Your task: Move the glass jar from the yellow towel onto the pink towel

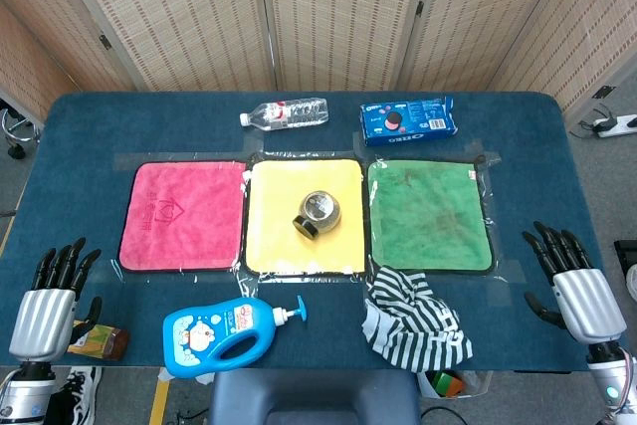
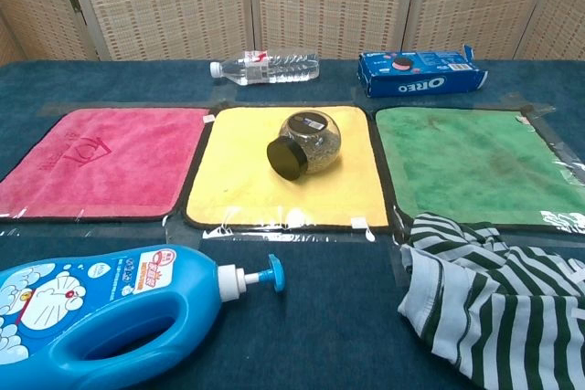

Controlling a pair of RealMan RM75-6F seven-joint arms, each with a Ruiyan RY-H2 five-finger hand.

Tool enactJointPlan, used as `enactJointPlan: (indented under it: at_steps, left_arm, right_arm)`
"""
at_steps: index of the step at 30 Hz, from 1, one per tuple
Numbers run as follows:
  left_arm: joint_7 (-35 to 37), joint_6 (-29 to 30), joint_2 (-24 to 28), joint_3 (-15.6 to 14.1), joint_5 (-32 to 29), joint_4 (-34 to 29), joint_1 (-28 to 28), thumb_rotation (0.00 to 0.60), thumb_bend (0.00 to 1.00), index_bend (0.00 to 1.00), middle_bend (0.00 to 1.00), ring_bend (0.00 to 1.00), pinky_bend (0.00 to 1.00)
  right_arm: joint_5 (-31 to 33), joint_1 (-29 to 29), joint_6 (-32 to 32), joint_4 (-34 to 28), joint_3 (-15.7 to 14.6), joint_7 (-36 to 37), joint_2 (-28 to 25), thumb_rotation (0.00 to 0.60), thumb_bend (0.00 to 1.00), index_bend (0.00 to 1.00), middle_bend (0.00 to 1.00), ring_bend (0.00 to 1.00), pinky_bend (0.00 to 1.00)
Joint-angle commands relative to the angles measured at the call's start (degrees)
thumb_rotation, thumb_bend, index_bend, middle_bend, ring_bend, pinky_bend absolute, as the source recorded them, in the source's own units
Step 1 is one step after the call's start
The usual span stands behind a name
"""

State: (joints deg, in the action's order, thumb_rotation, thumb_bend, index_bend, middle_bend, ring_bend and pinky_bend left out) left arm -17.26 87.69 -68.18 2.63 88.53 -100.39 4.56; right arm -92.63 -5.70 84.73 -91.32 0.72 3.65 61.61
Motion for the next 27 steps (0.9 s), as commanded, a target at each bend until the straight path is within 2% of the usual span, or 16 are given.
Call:
enactJointPlan:
  at_steps: [1,15,27]
  left_arm:
    - [-0.18,-0.05,-0.04,0.20,-0.21,-0.16,0.14,0.600,0.50,0.15,0.05,0.08,0.00]
    - [-0.58,1.21,0.26,-0.35,0.80,-1.17,-0.46,0.600,0.50,0.16,0.05,0.08,0.00]
    - [-0.02,2.20,0.81,-0.28,1.14,-1.37,-0.88,0.600,0.50,0.16,0.05,0.08,0.00]
  right_arm:
    - [0.21,0.33,0.46,-0.05,0.01,0.04,0.06,0.600,0.33,0.00,0.00,0.00,0.00]
    - [-0.72,0.77,1.71,0.01,-0.10,0.09,0.49,0.600,0.33,0.00,0.00,0.00,0.00]
    - [-0.91,-8.14,-7.68,-1.16,3.74,-5.22,2.86,0.600,0.32,0.00,0.00,0.00,0.00]
